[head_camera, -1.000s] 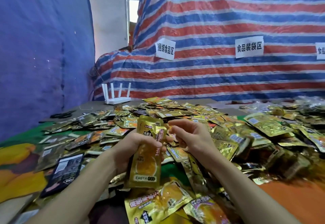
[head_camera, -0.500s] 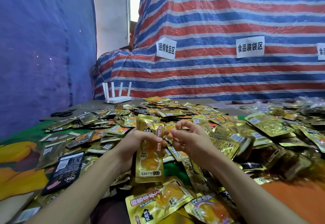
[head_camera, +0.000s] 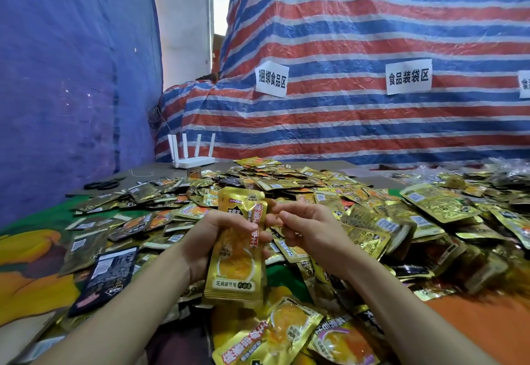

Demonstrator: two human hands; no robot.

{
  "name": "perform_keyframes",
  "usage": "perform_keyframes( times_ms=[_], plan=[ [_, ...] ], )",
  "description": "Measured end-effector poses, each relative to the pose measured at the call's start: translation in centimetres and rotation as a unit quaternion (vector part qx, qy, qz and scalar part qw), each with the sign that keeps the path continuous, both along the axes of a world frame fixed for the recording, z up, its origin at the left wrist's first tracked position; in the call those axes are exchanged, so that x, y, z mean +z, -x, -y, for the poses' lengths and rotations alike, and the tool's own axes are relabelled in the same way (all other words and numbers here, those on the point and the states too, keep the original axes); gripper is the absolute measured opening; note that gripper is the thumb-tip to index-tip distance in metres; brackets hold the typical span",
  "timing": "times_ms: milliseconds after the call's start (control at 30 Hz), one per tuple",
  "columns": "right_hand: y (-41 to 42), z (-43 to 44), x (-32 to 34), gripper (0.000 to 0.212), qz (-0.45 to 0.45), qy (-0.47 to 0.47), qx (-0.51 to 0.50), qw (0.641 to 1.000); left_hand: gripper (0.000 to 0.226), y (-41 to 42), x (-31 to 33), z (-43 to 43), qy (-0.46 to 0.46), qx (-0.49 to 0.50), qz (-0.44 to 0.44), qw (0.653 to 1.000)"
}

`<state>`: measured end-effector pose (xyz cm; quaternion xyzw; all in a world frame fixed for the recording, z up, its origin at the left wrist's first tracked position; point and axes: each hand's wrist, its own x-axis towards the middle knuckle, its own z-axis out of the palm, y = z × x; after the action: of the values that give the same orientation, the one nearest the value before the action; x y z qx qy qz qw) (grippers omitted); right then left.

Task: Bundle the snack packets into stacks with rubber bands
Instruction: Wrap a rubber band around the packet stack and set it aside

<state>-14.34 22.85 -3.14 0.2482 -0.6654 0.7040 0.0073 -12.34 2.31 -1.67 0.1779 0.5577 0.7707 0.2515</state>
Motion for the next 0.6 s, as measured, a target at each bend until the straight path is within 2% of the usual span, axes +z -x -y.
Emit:
perform_keyframes(
  times_ms=[133, 267, 333, 367, 500, 600],
  plan=[
    [-0.4, -0.2, 0.7, 0.021, 0.041, -0.03, 0.054, 0.997, 0.049, -0.2, 0.2, 0.1, -0.048, -0.014, -0.003, 0.999],
    [-1.0, -0.3, 1.3, 0.023, 0.063, -0.008, 0.087, 0.994, 0.046, -0.4, 0.2, -0.4, -0.077, -0.052, 0.0, 0.996],
    [-1.1, -0.4, 1.5, 0.008, 0.073, 0.047, 0.097, 0.992, 0.046, -0.3, 0.2, -0.3, -0.096, -0.066, 0.001, 0.993],
    [-1.2, -0.5, 1.5, 0.007, 0.081, 0.089, 0.107, 0.987, 0.047, -0.3, 0.1, -0.3, -0.088, -0.069, 0.001, 0.994],
    [-1.0, -0.9, 1.7, 0.026, 0.112, 0.23, 0.148, 0.955, 0.044, -0.2, 0.0, -0.1, -0.071, -0.094, -0.002, 0.993],
    [-1.1, -1.0, 1.8, 0.032, 0.126, 0.265, 0.167, 0.941, 0.032, -0.1, 0.0, 0.1, -0.081, -0.117, -0.009, 0.99]
  ],
)
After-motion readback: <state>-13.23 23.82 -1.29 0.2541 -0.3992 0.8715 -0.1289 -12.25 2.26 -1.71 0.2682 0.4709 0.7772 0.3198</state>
